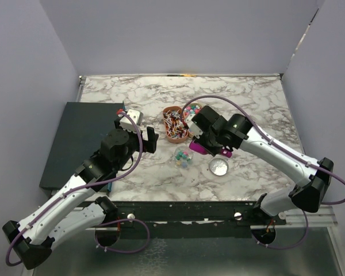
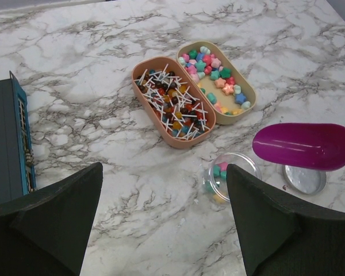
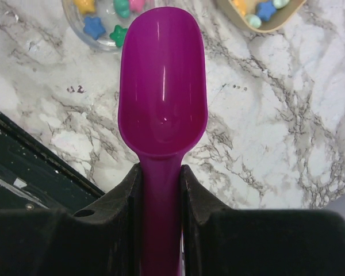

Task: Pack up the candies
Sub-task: Place the fake candies in the packing bottle, then scoop the fake candies from the storage box.

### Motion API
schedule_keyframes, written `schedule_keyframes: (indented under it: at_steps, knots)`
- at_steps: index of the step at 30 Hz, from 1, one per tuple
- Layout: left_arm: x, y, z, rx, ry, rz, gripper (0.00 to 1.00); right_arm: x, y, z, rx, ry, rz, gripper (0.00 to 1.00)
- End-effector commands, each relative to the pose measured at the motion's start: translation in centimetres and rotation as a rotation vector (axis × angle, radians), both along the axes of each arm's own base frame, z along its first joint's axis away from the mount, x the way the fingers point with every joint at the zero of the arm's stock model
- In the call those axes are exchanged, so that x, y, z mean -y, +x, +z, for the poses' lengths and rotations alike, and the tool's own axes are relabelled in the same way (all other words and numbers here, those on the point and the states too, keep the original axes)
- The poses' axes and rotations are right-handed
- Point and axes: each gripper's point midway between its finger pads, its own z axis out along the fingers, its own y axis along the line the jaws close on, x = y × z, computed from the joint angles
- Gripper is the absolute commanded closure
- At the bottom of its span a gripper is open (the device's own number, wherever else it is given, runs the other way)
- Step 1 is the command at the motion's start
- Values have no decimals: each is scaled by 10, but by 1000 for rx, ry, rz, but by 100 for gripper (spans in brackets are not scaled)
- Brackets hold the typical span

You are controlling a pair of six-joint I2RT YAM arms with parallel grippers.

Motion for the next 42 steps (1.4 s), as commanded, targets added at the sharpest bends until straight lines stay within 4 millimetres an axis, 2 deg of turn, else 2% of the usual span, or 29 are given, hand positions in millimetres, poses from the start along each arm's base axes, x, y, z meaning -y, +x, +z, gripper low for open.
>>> schedule_keyframes:
  at_steps: [1, 11, 15, 22, 35, 42]
  knots:
    - [3, -1, -4, -1, 2, -23, 11, 2, 19, 18, 71, 4, -98, 99]
    - [2, -2, -1, 9, -2, -24, 11, 10, 57, 7, 15, -12, -297, 99]
    - [2, -3, -1, 9, -6, -27, 11, 6, 70, 4, -4, 14, -329, 99]
    - [1, -4, 3, 18, -13, -27, 11, 10, 96, -15, -64, 37, -452, 99]
    - [-1, -4, 3, 22, -12, -21, 11, -4, 150, -46, -71, 122, -529, 99]
    - [-3, -4, 4, 27, -7, -15, 11, -7, 169, -66, -84, 118, -556, 99]
